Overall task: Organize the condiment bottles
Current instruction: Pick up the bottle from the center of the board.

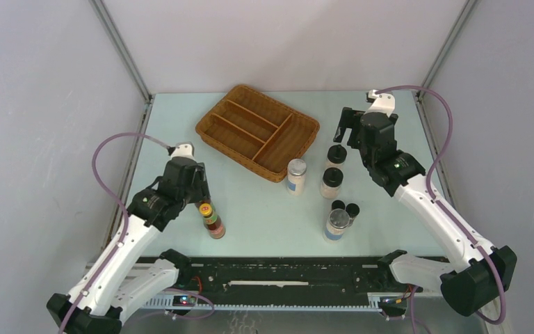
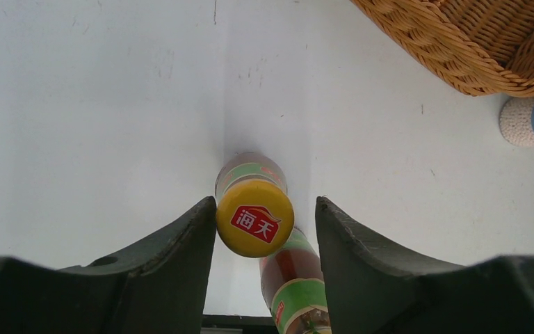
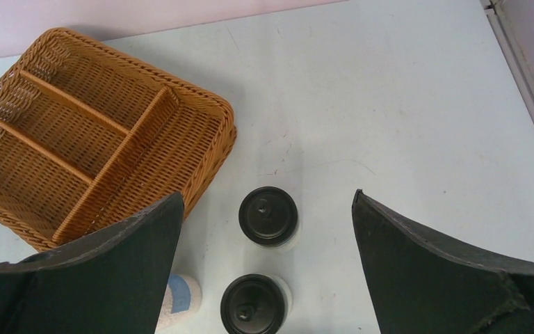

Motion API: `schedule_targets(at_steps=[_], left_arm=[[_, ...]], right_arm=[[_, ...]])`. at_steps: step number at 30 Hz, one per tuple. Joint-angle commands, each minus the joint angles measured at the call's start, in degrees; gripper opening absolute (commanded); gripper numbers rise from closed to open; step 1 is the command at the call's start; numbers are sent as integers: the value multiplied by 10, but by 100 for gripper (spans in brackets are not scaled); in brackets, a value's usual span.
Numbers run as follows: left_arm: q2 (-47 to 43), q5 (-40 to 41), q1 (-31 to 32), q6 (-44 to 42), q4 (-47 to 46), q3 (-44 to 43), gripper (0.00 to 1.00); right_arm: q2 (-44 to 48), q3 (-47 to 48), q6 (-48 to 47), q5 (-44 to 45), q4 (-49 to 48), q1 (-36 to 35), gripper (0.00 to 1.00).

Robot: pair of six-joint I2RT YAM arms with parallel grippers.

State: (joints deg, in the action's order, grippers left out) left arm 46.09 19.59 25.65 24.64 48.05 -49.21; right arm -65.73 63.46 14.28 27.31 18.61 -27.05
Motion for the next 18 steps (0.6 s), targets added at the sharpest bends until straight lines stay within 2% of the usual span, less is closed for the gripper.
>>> schedule_targets(at_steps=[1,11,18], left_arm=[[4,28,10,12,-14,-15,58],[12,58,19,14,-16,-12,50],[14,69,22,14,-29,1,29]], right_arm=[[15,1,12,-1,-16,-3,100],[14,-6,13,-8,-26,-3,100],[19,-11,15,-12,-28,-3,100]])
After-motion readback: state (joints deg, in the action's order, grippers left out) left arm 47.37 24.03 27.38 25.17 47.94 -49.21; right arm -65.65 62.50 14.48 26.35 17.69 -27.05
